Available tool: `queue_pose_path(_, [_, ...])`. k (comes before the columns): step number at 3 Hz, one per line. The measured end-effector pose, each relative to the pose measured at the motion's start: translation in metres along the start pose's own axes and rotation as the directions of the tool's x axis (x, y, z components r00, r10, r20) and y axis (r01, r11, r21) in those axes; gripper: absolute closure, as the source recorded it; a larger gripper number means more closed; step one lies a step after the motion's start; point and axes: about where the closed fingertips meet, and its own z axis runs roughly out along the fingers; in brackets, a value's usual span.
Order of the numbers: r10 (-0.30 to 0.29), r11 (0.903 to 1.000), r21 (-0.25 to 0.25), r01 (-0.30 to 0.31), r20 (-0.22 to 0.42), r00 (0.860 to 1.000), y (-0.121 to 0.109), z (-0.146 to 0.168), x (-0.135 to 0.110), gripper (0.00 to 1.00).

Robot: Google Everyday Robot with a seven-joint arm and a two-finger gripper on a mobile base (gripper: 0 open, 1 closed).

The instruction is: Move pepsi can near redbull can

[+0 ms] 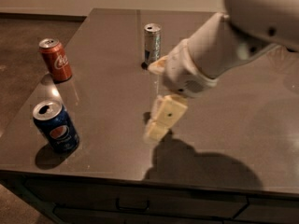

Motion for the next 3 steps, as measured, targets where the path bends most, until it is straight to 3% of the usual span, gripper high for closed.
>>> queue_pose_path(3, [0.055,0.9909,-0.129,-0.038,0.132,0.990,0.031,0.078,-0.090,0.00])
